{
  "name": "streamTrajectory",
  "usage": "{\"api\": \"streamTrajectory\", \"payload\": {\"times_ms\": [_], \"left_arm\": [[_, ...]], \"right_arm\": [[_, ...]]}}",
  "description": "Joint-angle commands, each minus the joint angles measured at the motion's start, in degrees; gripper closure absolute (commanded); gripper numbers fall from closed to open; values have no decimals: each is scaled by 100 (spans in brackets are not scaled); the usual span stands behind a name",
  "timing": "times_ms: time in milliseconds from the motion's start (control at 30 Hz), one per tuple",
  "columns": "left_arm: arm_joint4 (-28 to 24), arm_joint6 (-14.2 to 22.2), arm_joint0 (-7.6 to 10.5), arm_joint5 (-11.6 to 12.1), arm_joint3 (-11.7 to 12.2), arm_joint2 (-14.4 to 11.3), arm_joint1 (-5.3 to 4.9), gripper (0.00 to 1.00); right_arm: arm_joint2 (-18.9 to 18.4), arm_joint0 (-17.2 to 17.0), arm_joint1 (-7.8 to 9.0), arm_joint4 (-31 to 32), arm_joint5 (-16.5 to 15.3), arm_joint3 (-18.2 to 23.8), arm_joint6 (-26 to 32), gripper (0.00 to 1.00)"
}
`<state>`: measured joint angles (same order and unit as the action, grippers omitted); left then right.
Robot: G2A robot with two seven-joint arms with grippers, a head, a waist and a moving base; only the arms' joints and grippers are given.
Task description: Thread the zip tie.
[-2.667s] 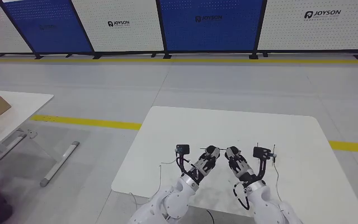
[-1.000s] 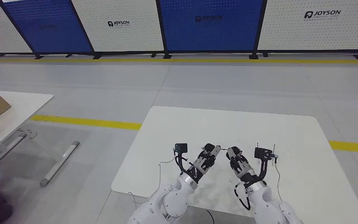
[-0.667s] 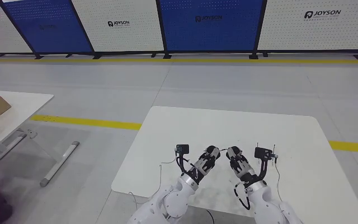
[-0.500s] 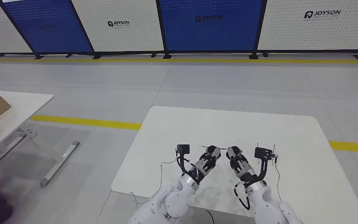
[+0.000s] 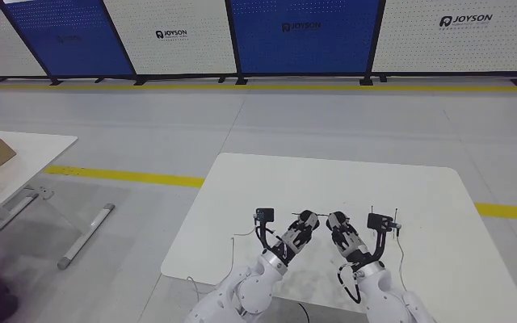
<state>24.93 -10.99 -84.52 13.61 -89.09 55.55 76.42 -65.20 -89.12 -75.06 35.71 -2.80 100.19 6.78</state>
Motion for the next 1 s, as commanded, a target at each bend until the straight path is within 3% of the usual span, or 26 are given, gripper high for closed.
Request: {"api": "streamTrajectory", "payload": {"times_ms": [0,33,100,267,967], "left_arm": [[-4,1,-7,14,-6,11,-3,79],[-4,1,-11,19,-11,17,-4,75],[1,3,-17,28,-19,28,-7,76],[9,7,7,18,15,32,-6,100],[271,106,-23,27,-106,29,-33,100]], "right_arm": [[2,2,-1,3,2,-3,-2,100],[2,3,-1,6,2,-3,-3,100],[5,4,-2,13,-1,-4,-4,100],[12,6,-4,26,-2,-3,-3,100],[29,33,-5,208,12,44,32,100]]}}
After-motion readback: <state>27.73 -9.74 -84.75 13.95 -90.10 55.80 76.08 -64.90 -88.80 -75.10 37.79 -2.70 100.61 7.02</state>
